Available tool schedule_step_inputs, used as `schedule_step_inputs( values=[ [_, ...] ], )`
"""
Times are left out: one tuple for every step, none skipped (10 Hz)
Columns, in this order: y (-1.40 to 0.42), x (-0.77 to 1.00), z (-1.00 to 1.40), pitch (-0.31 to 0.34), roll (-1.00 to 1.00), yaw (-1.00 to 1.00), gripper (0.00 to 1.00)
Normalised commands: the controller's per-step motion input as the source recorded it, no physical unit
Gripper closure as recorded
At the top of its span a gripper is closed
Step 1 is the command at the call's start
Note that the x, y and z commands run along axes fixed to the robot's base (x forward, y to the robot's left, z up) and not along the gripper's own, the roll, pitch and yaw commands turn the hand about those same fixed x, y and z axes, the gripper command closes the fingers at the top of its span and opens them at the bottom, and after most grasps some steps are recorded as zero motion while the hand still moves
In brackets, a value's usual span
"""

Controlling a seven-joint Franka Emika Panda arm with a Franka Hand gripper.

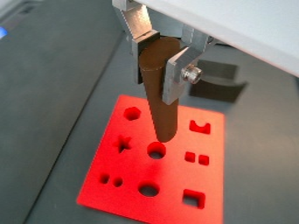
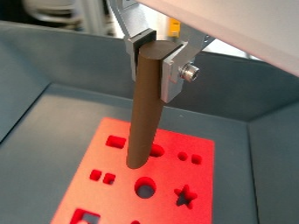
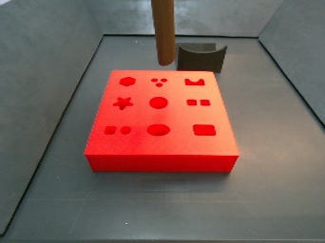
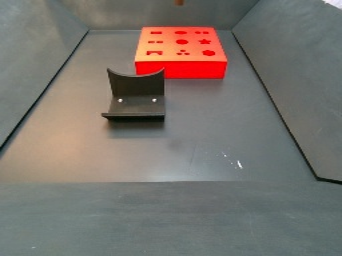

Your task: Insert the oval object.

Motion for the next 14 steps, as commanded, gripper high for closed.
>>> schedule_step_inputs(
  values=[
    [-0.03,0.0,-0.03,0.0,0.02,-1.0,1.0],
    [-0.05,0.0,0.0,0.0,0.0,-1.0,1.0],
    [-0.09,0.17,0.0,-0.004,-0.06,-0.86,1.0],
    [-0.09,0.29,0.0,-0.011,-0.12,-0.75,1.0],
    [-0.1,0.3,0.0,0.0,-0.1,-0.75,1.0],
    [-0.12,0.21,-0.09,0.0,-0.03,-0.83,1.0],
    [-0.11,0.0,-0.16,0.001,0.0,-0.99,1.0],
    [-0.09,0.0,-0.23,0.049,0.0,-0.99,1.0],
    [-0.07,-0.08,-0.22,0.083,0.11,-0.96,1.0],
    [-0.2,-0.16,-0.14,0.084,0.17,-0.85,1.0],
    [-0.36,-0.41,-0.23,0.086,0.15,-0.55,1.0],
    [-0.41,-0.59,-0.29,0.083,0.12,-0.38,1.0],
    [-0.26,-0.93,-0.19,0.077,0.17,-0.15,1.0],
    [-0.09,-0.73,-0.05,0.059,0.25,0.0,1.0]
  ],
)
